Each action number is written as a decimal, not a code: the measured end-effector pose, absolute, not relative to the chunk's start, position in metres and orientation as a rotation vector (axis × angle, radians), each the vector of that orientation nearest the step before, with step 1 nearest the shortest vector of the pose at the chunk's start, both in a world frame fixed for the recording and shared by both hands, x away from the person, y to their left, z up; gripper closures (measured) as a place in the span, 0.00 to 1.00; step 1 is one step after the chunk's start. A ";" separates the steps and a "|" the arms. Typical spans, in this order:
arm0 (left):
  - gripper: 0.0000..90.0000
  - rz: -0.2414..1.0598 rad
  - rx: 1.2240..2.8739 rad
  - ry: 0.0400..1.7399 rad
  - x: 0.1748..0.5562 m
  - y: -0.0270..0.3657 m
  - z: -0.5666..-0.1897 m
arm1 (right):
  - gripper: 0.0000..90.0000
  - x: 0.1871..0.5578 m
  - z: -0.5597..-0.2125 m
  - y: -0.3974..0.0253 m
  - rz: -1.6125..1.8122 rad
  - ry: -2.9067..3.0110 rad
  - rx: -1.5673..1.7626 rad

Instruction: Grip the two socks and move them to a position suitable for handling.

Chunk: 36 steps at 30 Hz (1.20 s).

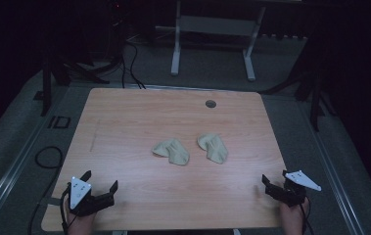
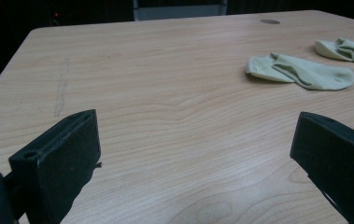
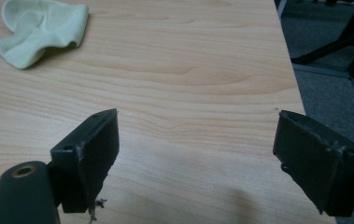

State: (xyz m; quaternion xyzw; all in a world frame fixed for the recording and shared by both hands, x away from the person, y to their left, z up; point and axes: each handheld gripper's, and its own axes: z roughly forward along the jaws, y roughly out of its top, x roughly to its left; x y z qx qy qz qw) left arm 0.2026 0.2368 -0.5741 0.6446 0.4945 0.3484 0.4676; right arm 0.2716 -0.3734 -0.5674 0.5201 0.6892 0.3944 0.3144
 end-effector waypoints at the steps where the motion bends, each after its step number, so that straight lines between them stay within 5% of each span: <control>1: 0.02 0.854 1.569 1.218 0.203 0.237 -0.574 | 0.16 0.272 -0.567 -0.373 1.040 1.817 1.371; 9: 0.02 0.829 1.575 1.219 0.204 0.235 -0.571 | 0.15 0.274 -0.565 -0.379 1.073 1.842 1.405; 25: 0.02 0.561 1.683 1.206 0.207 0.213 -0.569 | 0.15 0.285 -0.556 -0.356 1.016 2.050 1.410; 36: 0.02 0.543 1.749 1.192 0.208 0.208 -0.572 | 0.15 0.300 -0.553 -0.324 0.955 2.188 1.365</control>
